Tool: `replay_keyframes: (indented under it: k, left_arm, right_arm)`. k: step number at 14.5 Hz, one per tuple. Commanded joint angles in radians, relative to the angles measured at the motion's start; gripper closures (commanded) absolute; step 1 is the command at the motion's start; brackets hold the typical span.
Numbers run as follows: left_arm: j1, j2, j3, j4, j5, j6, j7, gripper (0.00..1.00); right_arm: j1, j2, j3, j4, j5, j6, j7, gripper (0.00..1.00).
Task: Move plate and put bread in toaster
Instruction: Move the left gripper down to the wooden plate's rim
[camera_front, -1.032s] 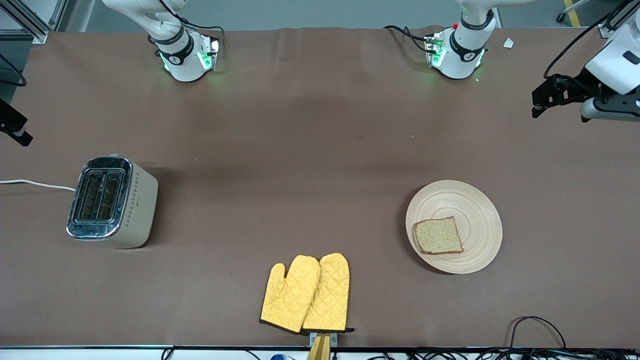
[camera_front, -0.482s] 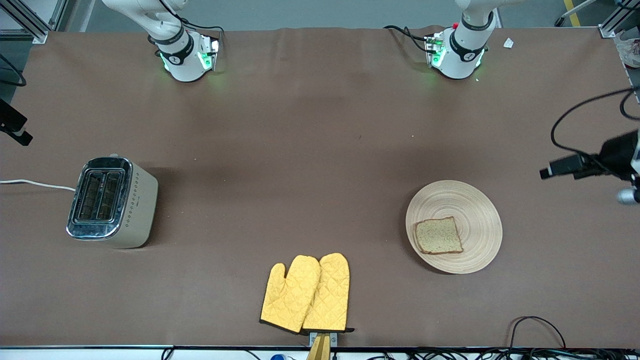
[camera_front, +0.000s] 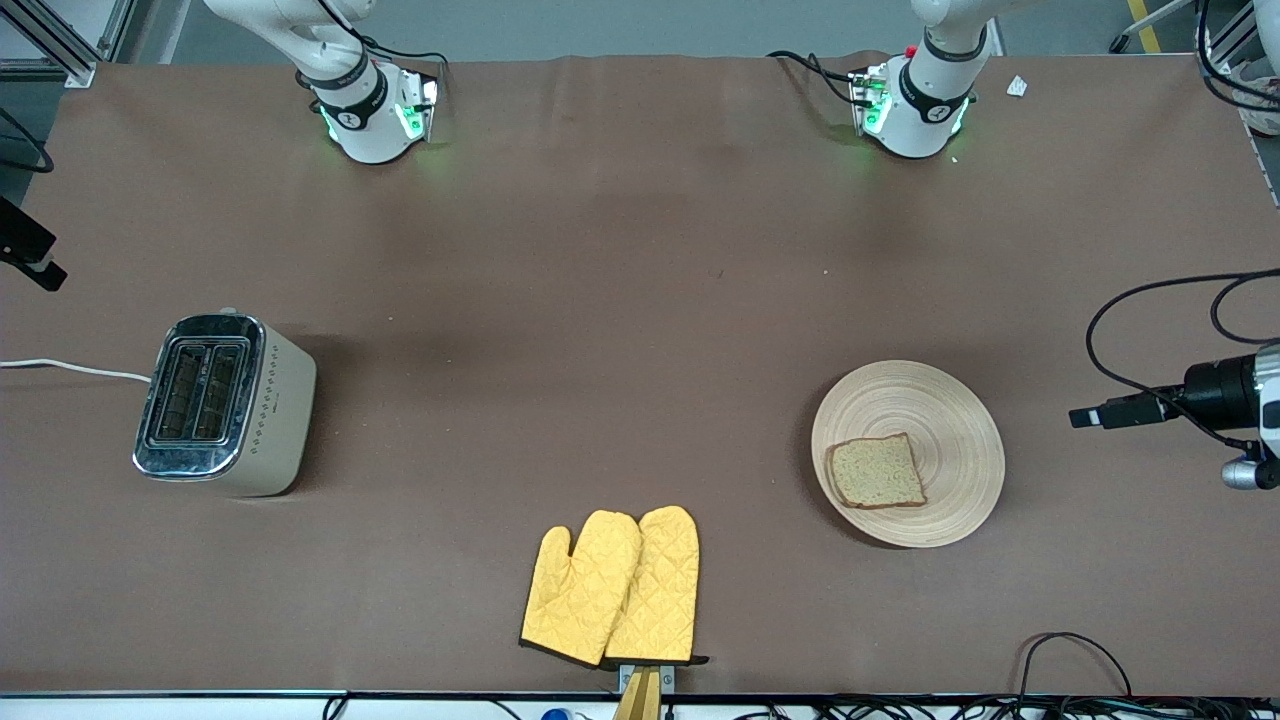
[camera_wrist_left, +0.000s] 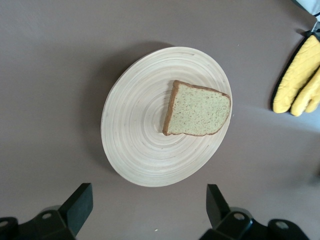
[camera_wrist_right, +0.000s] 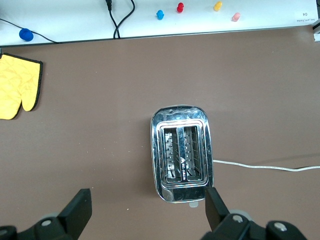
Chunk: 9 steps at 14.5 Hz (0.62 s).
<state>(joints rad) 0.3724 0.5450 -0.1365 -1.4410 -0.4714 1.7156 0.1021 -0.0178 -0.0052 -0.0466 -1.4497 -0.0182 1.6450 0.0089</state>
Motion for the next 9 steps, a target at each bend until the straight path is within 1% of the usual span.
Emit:
replay_keyframes:
  k: [1, 3, 4, 5, 8, 9]
  left_arm:
    - [0.066, 0.122, -0.009, 0.034, -0.091, -0.005, 0.123, 0.00]
    - [0.074, 0.182, -0.009, 0.036, -0.125, -0.005, 0.207, 0.00]
    - [0.077, 0.209, -0.011, 0.039, -0.142, -0.004, 0.253, 0.04]
    - [0.083, 0.232, -0.009, 0.039, -0.174, -0.004, 0.327, 0.14]
    - [0.100, 0.331, -0.009, 0.039, -0.291, 0.007, 0.508, 0.20]
    - [0.100, 0.349, -0.009, 0.039, -0.302, 0.030, 0.537, 0.21]
  right_arm:
    - [-0.008, 0.004, 0.007, 0.012, 0.000, -0.011, -0.001, 0.00]
    - [-0.007, 0.007, 0.007, 0.012, 0.000, -0.010, 0.002, 0.00]
    - [-0.007, 0.007, 0.007, 0.011, 0.000, -0.011, 0.002, 0.00]
    - [-0.010, 0.007, 0.007, 0.011, 0.000, -0.011, 0.002, 0.00]
    - [-0.008, 0.007, 0.007, 0.011, 0.000, -0.011, 0.002, 0.00]
    - [-0.007, 0.007, 0.007, 0.011, 0.000, -0.011, 0.002, 0.00]
